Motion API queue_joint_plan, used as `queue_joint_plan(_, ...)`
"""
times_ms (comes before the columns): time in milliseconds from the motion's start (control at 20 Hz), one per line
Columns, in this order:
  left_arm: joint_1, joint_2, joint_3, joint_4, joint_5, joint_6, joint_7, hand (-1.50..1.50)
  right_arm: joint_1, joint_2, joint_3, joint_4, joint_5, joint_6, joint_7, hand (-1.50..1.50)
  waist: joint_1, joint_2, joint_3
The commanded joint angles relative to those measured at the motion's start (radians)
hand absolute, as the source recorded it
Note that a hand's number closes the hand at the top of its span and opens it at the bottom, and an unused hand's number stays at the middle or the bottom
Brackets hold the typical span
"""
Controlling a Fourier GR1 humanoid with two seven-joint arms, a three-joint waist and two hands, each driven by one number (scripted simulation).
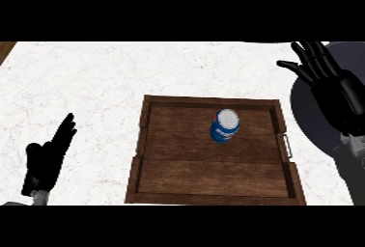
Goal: Pick the can from the tray and place it in the pot
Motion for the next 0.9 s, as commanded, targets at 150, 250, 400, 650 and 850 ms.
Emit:
queue_joint_plan(150,-0.191,-0.061,0.09,-0.087,0.037,0.025,-0.055,0.0,-0.146,-0.08,-0.088,0.109,-0.245,0.292,-0.024,1.5,0.037,0.008,0.021)
queue_joint_plan(250,-0.261,-0.076,0.117,-0.124,0.039,0.031,-0.113,0.0,-0.208,-0.094,-0.102,0.152,-0.337,0.384,-0.016,1.5,0.056,0.014,0.022)
queue_joint_plan(400,-0.29,-0.103,0.111,-0.135,0.095,-0.002,-0.056,0.0,-0.159,-0.245,-0.13,0.276,0.119,0.228,-0.158,-1.5,0.048,0.025,0.022)
queue_joint_plan(650,-0.273,-0.09,0.141,-0.134,0.1,-0.015,-0.051,0.0,-0.059,-0.257,-0.072,0.365,0.26,0.404,-0.647,-1.5,0.044,0.009,0.022)
queue_joint_plan(850,-0.249,-0.096,0.171,-0.123,0.105,-0.046,-0.084,0.0,-0.094,-0.285,-0.026,0.423,0.419,0.375,-0.771,-1.5,0.041,0.005,0.02)
